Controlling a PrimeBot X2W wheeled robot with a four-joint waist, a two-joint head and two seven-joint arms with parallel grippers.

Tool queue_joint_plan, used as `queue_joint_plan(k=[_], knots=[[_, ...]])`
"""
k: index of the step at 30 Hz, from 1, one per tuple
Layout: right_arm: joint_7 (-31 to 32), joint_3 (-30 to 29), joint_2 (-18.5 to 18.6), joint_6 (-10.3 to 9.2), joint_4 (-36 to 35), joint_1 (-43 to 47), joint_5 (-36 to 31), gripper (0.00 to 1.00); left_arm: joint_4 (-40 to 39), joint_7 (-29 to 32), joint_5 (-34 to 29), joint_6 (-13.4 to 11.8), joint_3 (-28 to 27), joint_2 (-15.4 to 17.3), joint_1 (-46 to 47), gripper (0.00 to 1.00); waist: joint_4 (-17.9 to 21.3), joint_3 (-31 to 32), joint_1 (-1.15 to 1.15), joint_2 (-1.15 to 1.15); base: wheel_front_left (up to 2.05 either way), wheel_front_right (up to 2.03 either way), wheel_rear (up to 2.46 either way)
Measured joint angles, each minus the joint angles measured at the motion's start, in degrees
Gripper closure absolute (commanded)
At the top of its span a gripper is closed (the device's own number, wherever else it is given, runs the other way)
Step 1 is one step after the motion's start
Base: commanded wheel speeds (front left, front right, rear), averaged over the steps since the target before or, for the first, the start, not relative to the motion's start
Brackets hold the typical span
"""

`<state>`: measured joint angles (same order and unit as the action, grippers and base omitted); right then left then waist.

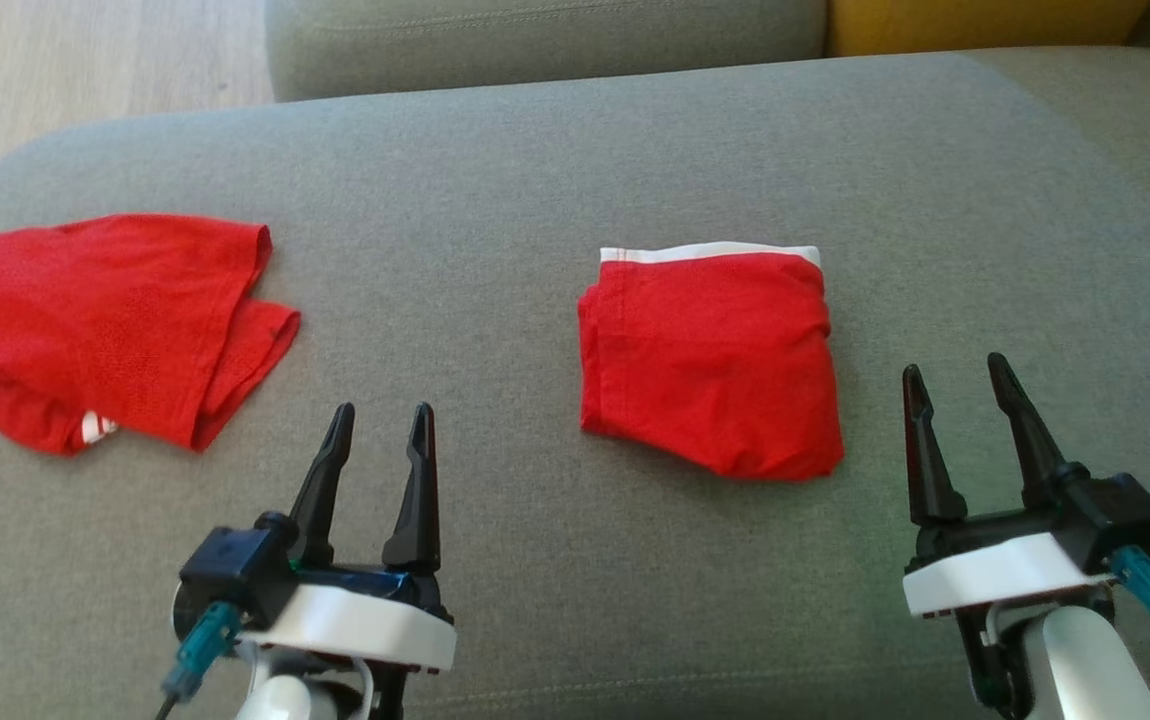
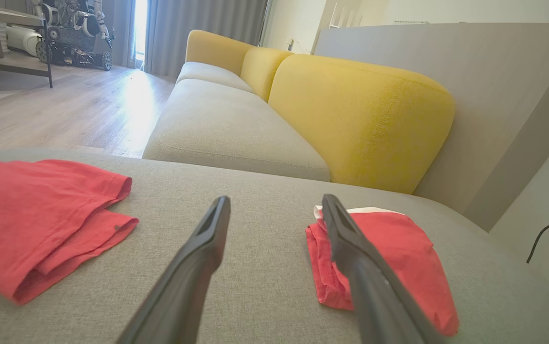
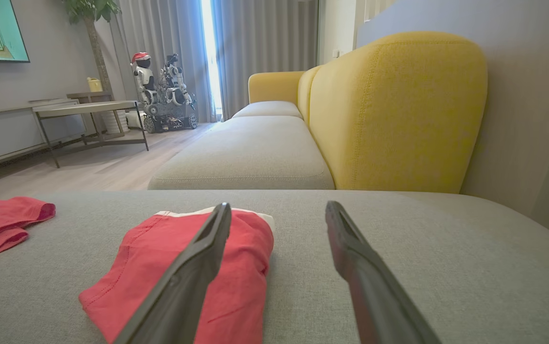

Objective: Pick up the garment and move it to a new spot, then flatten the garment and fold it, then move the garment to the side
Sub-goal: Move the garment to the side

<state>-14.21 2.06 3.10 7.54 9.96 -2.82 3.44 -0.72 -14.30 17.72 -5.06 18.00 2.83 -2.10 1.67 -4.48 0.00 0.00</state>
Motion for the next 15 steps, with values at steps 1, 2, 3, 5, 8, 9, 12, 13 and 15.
queue_joint_plan(k=[1, 2, 3, 5, 8, 9, 12, 13, 15], knots=[[0.0, 0.0, 0.0, 0.00, 0.0, 0.0, 0.0, 0.00, 0.0, 0.0, 0.0, 0.0, 0.0, 0.0, 0.0, 0.00, -0.2, -0.1, 0.00, 0.00, 0.00, 0.00, 0.00], [0.0, 0.1, 0.0, 0.00, 0.0, 0.0, 0.0, 0.00, 0.0, 0.0, 0.0, 0.0, 0.1, 0.0, 0.0, 0.00, -0.3, -0.3, 0.00, 0.00, 0.00, 0.00, 0.00], [0.0, 0.3, 0.0, 0.00, 0.0, -0.1, 0.0, 0.00, 0.0, 0.0, 0.0, 0.0, 0.2, 0.0, 0.0, 0.00, -0.5, -0.5, 0.00, 0.00, 0.00, 0.00, 0.00], [0.0, 0.7, 0.0, 0.00, 0.2, -0.3, 0.3, 0.00, 0.0, 0.0, 0.0, 0.0, 0.2, 0.0, 0.1, 0.00, -0.7, -1.2, 0.00, 0.00, 0.00, 0.00, 0.00], [1.5, 0.7, 0.0, 0.00, 3.1, -2.8, 2.7, 0.00, 0.3, 0.0, 0.0, 0.1, 0.5, 0.0, 1.3, 0.00, -1.4, -3.1, 0.00, 0.00, 0.00, 0.00, 0.00], [2.6, 0.7, 0.0, 0.00, 4.1, -3.9, 3.7, 0.00, 0.2, 0.0, 0.0, 0.2, 0.5, 0.0, 1.8, 0.00, -1.6, -3.7, 0.00, 0.00, 0.00, 0.00, 0.00], [5.1, 1.2, -0.1, 0.00, 7.1, -7.5, 7.3, 0.00, 0.3, 0.0, -0.1, 0.6, 0.7, 0.0, 3.2, 0.00, -2.3, -5.6, 0.00, 0.00, 0.00, 0.00, 0.00], [6.0, 1.2, -0.1, 0.00, 8.1, -8.6, 9.0, 0.00, 0.3, 0.0, -0.1, 0.6, 0.7, 0.0, 3.6, 0.00, -2.6, -6.2, 0.00, 0.00, 0.00, 0.00, 0.00], [6.7, 0.8, -0.1, 0.00, 10.3, -10.9, 12.5, 0.00, 0.5, 0.0, -0.1, 0.6, 0.9, 0.0, 4.2, 0.00, -3.1, -7.5, 0.00, 0.00, 0.00, 0.00, 0.00]])
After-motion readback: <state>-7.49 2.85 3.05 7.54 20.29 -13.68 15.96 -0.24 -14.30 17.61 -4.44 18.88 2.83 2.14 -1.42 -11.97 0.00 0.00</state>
